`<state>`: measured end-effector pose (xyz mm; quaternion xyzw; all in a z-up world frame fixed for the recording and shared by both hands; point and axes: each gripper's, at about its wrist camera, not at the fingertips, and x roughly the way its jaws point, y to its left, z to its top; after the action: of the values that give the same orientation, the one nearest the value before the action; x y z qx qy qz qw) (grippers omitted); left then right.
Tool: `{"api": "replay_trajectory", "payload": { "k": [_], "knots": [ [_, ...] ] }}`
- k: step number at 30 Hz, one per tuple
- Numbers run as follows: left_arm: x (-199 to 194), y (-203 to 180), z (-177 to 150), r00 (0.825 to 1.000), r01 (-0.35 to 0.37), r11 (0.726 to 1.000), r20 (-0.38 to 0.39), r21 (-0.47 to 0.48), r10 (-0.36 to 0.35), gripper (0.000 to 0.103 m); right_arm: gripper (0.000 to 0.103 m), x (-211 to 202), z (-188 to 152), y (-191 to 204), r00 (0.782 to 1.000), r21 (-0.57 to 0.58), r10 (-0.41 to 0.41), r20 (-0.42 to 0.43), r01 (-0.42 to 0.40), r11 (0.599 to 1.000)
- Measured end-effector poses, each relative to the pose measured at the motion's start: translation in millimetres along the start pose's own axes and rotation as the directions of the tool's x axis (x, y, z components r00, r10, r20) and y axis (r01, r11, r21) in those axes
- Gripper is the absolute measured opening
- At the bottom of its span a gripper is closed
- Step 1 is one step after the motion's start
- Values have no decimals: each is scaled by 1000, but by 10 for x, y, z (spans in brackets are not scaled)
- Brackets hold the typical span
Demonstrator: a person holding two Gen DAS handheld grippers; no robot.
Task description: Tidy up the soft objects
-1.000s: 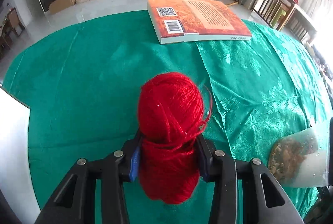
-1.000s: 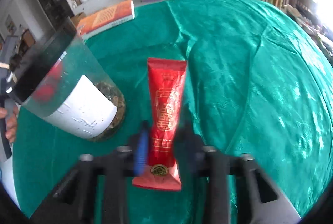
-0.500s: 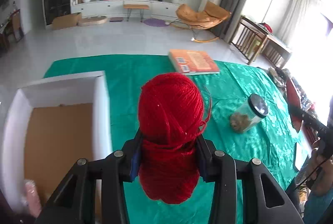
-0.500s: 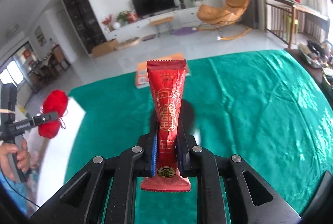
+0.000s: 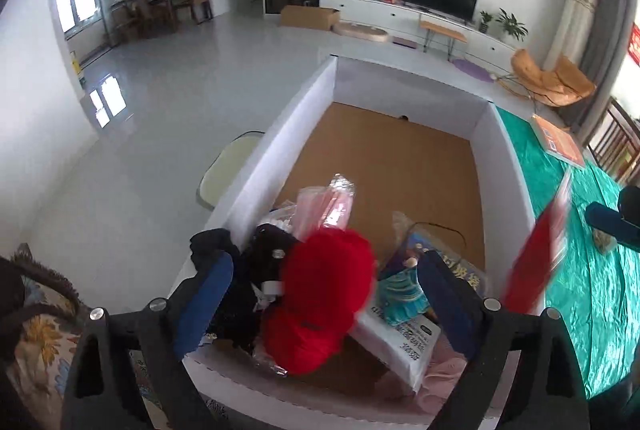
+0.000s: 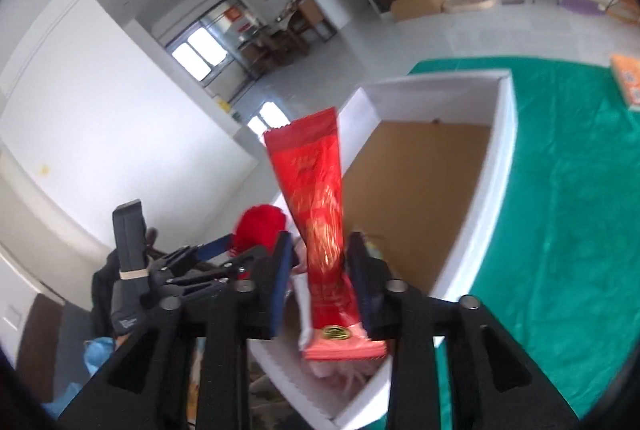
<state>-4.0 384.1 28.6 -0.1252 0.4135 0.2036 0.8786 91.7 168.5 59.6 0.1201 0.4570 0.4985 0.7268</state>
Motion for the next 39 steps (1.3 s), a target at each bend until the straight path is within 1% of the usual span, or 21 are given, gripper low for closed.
{"api": "replay_trajectory", "payload": {
  "k": [3, 6, 8, 11, 14, 16, 17, 19, 21, 24, 25, 31, 34, 39],
  "knots": [
    [0, -42, -39, 1000, -22, 1000, 22, 14, 22, 93, 69, -26, -35, -158, 999, 30, -33, 9, 33, 999],
    [-30, -259, -40, 998, -49, 997, 51, 66, 46, 93, 69, -155, -58, -227, 993, 39, -112, 29, 110, 993],
    [-109, -448, -14, 995, -66, 994, 78, 88, 59, 93, 70, -270, -76, -192, 983, 11, -181, 37, 181, 983],
    [-331, -647, 12, 988, -89, 993, 132, 76, 78, 94, 70, -399, -118, -92, 956, -69, -288, 51, 291, 954],
    [-514, -708, 6, 978, -103, 995, 182, 13, 98, 95, 71, -458, -225, 93, 921, -148, -383, 63, 388, 910],
    [-585, -670, -25, 983, -78, 997, 168, -5, 77, 95, 72, -452, -322, 215, 895, -194, -441, 66, 445, 874],
    [-610, -672, -41, 985, -75, 997, 156, -4, 75, 95, 72, -456, -366, 283, 887, -213, -457, 63, 459, 862],
    [-657, -654, -81, 984, -112, 994, 141, -15, 113, 95, 72, -405, -421, 347, 876, -245, -479, 47, 475, 845],
    [-681, -628, -120, 982, -152, 988, 109, -24, 154, 95, 72, -346, -504, 392, 871, -264, -490, 26, 479, 837],
    [-712, -602, -171, 979, -173, 985, 111, -9, 173, 95, 72, -280, -657, 501, 871, -302, -492, 3, 470, 829],
    [-727, -597, -188, 976, -184, 983, 113, -7, 184, 95, 72, -252, -691, 538, 867, -319, -498, 0, 472, 822],
    [-719, -509, -244, 979, -183, 983, 88, -34, 185, 95, 72, -172, -794, 687, 851, -393, -525, 13, 487, 780],
    [-691, -504, -247, 977, -193, 980, 81, -44, 196, 95, 72, -132, -791, 695, 849, -405, -528, 11, 487, 774],
    [-639, -543, -303, 979, -188, 981, 67, -37, 190, 95, 72, -102, -834, 688, 843, -416, -538, 8, 492, 765]
  ]
}}
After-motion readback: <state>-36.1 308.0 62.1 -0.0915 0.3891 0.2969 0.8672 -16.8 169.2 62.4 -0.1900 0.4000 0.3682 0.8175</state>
